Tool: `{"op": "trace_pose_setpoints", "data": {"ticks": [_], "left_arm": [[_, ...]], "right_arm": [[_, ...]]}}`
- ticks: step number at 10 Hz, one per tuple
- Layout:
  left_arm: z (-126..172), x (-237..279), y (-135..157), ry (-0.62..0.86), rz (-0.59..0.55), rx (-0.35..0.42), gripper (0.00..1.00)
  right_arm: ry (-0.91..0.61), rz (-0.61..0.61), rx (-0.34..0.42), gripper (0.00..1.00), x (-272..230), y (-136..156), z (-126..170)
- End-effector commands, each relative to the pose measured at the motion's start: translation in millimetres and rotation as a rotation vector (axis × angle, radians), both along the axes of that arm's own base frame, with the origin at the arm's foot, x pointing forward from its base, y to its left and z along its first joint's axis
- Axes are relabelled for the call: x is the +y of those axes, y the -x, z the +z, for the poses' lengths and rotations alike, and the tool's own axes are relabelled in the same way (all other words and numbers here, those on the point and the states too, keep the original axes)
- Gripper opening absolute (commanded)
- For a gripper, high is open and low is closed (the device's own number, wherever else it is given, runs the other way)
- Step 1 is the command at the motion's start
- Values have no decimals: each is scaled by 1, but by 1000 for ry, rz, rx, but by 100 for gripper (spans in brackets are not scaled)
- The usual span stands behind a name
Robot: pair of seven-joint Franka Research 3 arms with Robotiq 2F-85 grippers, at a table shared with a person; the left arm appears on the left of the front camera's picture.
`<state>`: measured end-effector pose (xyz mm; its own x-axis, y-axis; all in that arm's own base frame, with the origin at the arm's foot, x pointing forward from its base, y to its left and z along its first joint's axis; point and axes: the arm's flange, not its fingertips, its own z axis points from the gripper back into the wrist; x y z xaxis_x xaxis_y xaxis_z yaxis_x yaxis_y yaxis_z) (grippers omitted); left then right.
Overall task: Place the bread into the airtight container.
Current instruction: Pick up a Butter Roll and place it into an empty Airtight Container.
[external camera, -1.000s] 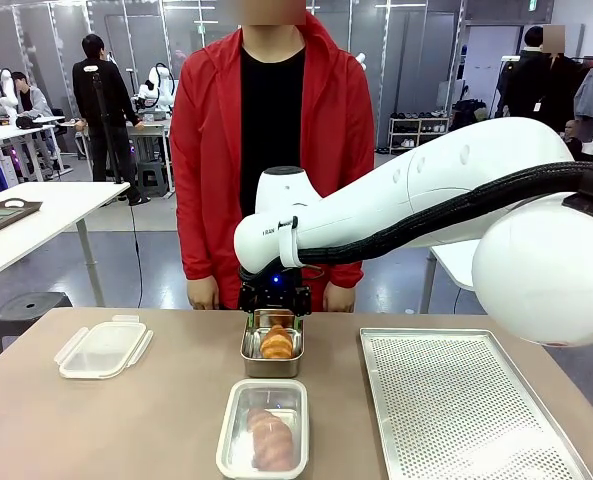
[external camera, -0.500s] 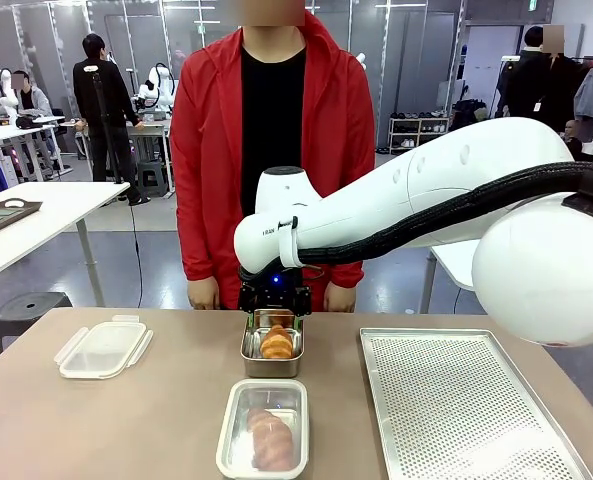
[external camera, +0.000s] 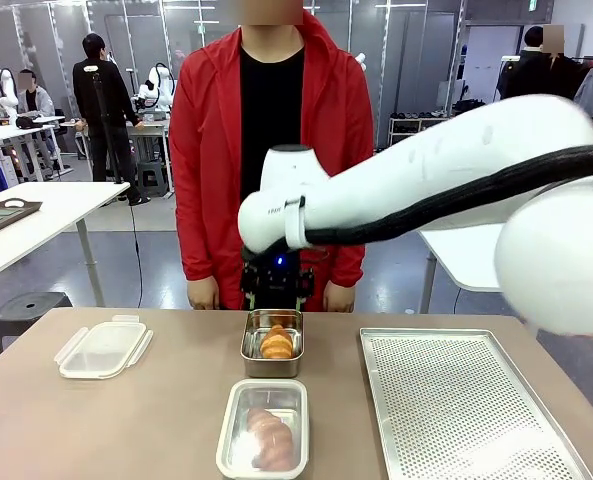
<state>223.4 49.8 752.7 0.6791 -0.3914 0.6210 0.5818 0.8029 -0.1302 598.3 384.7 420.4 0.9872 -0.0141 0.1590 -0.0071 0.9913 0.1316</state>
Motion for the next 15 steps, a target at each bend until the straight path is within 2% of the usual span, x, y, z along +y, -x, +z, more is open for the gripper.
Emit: {"op": "trace_pose_setpoints", "data": {"ticks": [1, 2, 3, 4, 6, 7, 10, 12, 15], "left_arm": [[3, 0, 0, 4, -13, -2, 100], [3, 0, 0, 4, -13, -2, 100], [3, 0, 0, 4, -13, -2, 100], [3, 0, 0, 4, -13, -2, 100], [3, 0, 0, 4, -13, -2, 100], [3, 0, 0, 4, -13, -2, 100], [3, 0, 0, 4, -13, -2, 100], [3, 0, 0, 4, -13, -2, 100], [3, 0, 0, 4, -13, -2, 100]], "right_arm": [[-54, 77, -14, 100, -48, 48, 60], [-44, 70, 4, 100, -70, 65, 89], [-15, 63, -20, 100, -94, 84, 118], [-74, 115, -24, 100, -118, 107, 152], [-70, 279, -51, 100, -182, 153, 208], [-44, 369, -92, 100, -216, 176, 229], [69, 374, -126, 100, -295, 252, 298], [98, 370, -186, 100, -325, 293, 329], [86, 398, -225, 100, -341, 324, 339]]}}
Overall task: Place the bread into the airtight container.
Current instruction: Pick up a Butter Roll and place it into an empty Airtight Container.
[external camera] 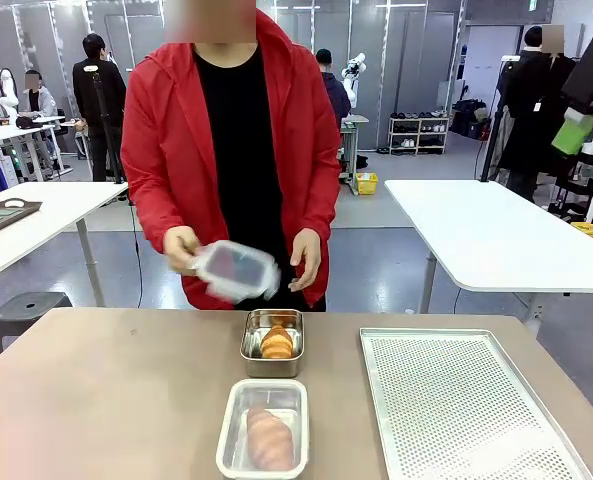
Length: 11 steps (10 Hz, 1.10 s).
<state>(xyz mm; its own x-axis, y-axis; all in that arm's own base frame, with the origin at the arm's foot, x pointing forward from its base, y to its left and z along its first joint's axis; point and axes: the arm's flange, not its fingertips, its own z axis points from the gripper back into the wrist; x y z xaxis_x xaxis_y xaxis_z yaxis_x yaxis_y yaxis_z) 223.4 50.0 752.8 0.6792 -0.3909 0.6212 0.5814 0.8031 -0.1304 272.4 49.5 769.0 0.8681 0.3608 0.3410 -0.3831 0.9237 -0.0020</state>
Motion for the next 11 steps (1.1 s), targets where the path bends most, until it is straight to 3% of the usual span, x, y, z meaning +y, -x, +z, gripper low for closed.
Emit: {"op": "trace_pose_setpoints", "data": {"ticks": [1, 2, 11], "left_arm": [[3, -1, 0, 3, -14, -1, 100], [3, -1, 0, 3, -14, -1, 100], [3, -1, 0, 3, -14, -1, 100]], "right_arm": [[-54, 22, -3, 100, -8, -8, -18], [0, 0, 0, 100, 0, 0, 0], [0, 0, 0, 100, 0, 0, 0]]}}
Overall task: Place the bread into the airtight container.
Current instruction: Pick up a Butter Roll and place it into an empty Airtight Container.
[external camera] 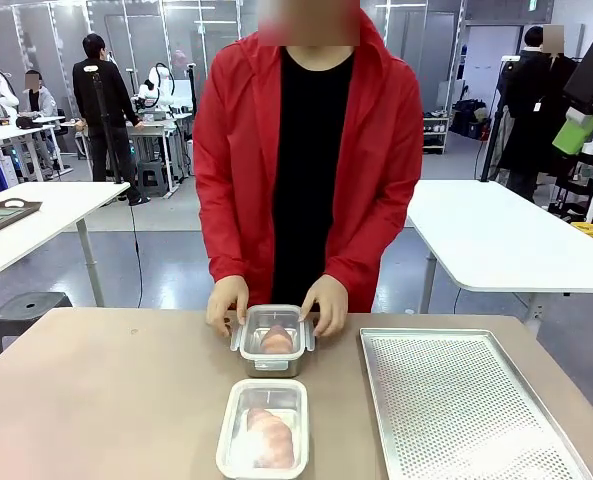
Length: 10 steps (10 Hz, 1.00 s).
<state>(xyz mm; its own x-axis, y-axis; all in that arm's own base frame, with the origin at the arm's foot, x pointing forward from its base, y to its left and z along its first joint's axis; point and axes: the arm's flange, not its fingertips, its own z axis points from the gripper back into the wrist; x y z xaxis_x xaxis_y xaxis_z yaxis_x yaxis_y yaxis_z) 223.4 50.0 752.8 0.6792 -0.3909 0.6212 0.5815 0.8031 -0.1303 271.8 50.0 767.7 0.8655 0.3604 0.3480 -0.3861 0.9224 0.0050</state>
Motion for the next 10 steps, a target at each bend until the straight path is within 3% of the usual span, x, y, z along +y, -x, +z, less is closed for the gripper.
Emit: {"op": "trace_pose_setpoints", "data": {"ticks": [1, 10], "left_arm": [[3, -1, 0, 3, -14, -1, 100], [3, -1, 0, 3, -14, -1, 100]], "right_arm": [[9, -3, 4, 100, 0, -1, 1], [9, -3, 4, 100, 0, -1, 1]]}}
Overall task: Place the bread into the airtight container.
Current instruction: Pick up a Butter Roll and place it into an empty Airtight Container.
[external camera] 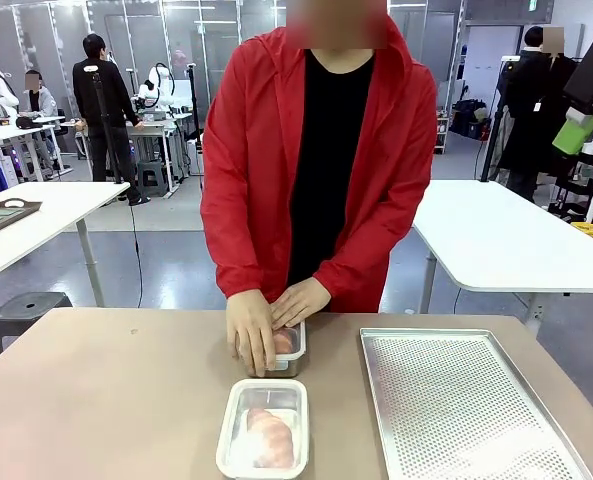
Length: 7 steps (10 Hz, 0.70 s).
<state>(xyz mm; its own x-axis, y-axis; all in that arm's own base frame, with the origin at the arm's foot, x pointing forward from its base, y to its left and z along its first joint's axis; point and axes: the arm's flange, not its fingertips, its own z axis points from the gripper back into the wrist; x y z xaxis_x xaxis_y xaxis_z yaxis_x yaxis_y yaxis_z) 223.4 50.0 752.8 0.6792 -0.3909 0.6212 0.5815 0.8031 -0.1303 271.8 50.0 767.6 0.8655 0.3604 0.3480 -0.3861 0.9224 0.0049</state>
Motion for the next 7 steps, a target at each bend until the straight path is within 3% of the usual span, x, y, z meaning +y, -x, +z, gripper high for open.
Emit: {"op": "trace_pose_setpoints", "data": {"ticks": [1, 7], "left_arm": [[3, -1, 0, 3, -14, -1, 100], [3, -1, 0, 3, -14, -1, 100]], "right_arm": [[9, -3, 4, 100, 0, -1, 1], [9, -3, 4, 100, 0, -1, 1]]}}
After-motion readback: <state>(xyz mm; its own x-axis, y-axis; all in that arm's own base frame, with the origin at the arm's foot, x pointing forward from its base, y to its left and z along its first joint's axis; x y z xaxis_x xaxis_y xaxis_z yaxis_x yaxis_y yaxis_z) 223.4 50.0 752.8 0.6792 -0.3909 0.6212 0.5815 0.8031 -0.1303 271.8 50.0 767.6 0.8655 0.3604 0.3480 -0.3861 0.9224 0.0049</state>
